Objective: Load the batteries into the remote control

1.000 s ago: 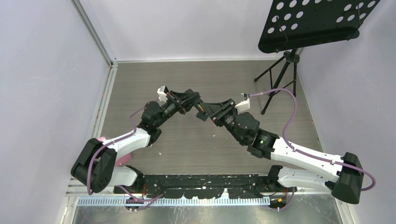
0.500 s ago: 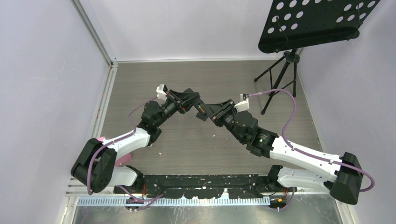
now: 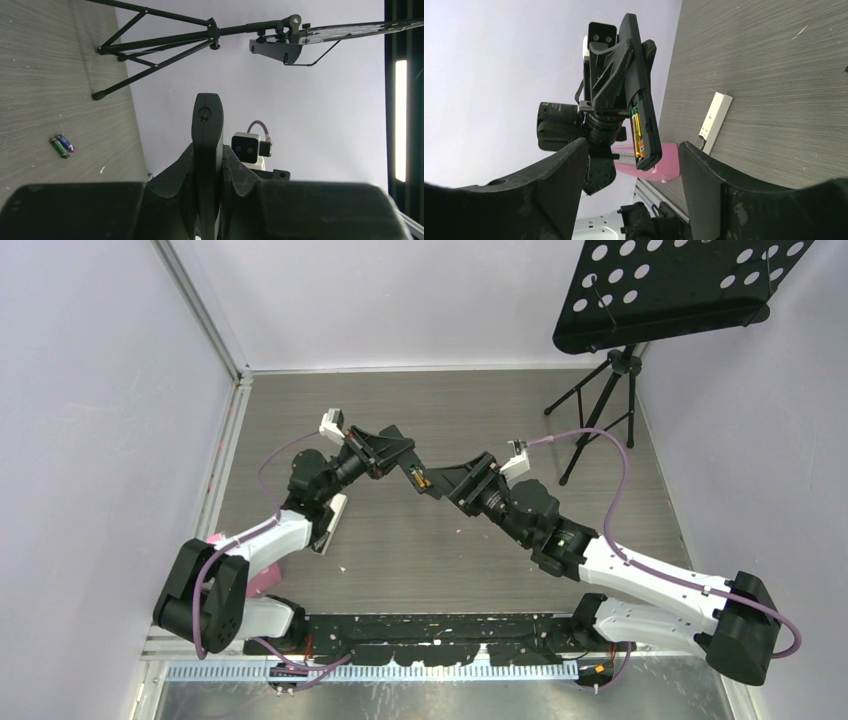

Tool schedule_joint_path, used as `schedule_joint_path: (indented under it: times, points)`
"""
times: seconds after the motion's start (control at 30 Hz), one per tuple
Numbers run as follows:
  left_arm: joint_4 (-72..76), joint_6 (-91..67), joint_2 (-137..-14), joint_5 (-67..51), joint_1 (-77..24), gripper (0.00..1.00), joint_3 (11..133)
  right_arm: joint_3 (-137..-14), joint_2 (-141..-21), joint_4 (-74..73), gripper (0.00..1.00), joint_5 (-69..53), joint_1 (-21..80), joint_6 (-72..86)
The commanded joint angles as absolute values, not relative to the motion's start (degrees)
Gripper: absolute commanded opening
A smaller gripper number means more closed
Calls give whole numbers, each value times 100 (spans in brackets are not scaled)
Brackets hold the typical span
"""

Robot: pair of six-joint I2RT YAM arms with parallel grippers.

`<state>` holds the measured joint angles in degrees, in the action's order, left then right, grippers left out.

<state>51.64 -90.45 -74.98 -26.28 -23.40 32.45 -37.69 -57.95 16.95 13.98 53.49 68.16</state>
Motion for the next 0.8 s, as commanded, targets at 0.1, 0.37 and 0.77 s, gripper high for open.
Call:
schedule_joint_path:
  times: [0.1,0.37,0.77]
  points:
    - [5409,-8568,-7380,-3208,-2145,0,3391,-3799,-5596,1793,62,1072,5291,6318]
    - [5186,-8473,-7308,-3338,-2145,0,3458,-4165,-5926,1266,52,940,5274,6108]
    - [4844,-8230,-7101,-3410,-2145,0,3484,-4572,-6404,510,30,989,5269,6121]
